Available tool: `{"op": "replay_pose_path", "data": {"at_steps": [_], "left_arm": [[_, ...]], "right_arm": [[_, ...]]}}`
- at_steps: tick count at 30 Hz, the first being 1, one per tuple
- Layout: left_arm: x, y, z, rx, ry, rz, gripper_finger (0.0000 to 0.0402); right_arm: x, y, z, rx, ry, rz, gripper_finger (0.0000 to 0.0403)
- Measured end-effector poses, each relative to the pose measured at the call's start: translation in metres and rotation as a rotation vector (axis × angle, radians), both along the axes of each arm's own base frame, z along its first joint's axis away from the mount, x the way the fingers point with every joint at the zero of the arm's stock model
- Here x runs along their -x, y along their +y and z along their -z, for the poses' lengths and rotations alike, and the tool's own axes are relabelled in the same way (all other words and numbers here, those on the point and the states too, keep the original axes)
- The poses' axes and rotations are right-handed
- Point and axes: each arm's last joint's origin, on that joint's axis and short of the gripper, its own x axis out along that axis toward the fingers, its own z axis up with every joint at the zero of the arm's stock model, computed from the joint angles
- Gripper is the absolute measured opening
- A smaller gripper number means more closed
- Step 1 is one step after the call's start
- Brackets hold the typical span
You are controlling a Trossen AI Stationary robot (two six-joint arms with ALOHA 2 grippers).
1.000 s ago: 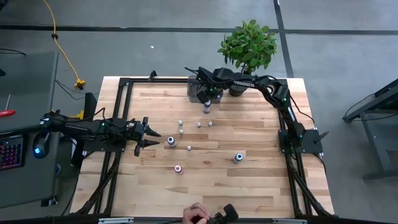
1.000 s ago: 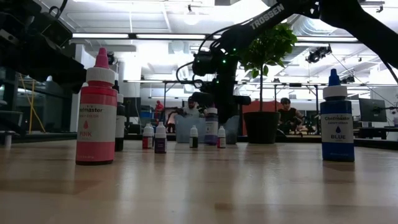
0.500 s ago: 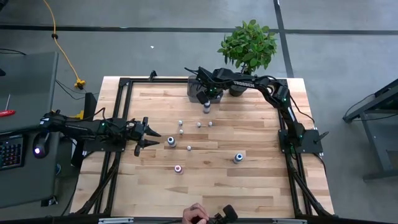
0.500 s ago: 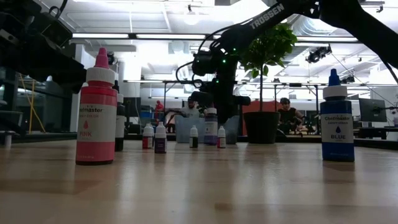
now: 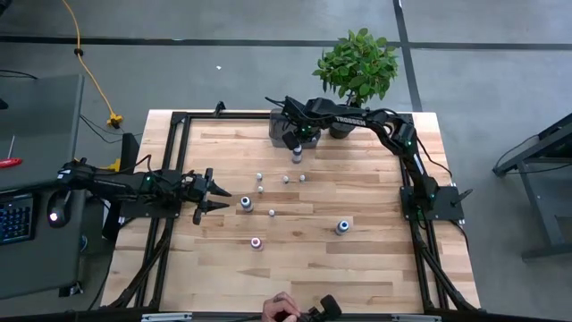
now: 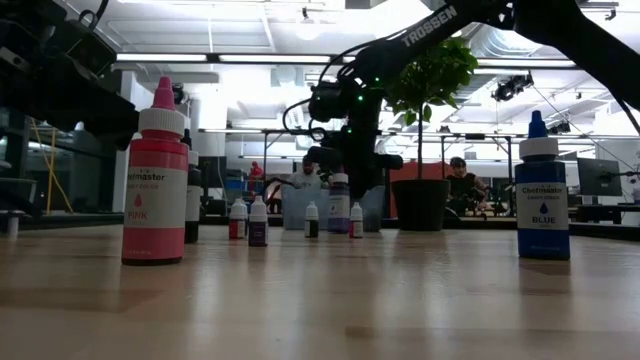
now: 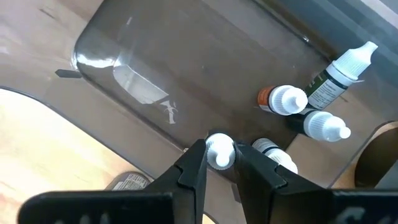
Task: Pick & Place food coloring
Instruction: Put the bottom small green food coloring bottle into the black bin
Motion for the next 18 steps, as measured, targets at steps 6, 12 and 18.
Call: {"op": "replay_pose_path", "data": {"at_steps": [6,12,18], "left_arm": [[0.0000,0.0000,0.0000,0.000,0.000,0.000,0.0163],[0.0000,0.0000,0.0000,0.000,0.000,0.000,0.0163],[0.0000,0.0000,0.0000,0.000,0.000,0.000,0.0163]], "right_arm": [[-0.0001,0.0000,-0.0006,0.000,-0.002,0.000,0.0067],[-0.0002,0.0002,-0.0008,-0.006,-0.006,-0.006,0.0067],[-0.0003,0.0003,-0.0008,-0.009,-0.007,-0.012,0.0067]]}}
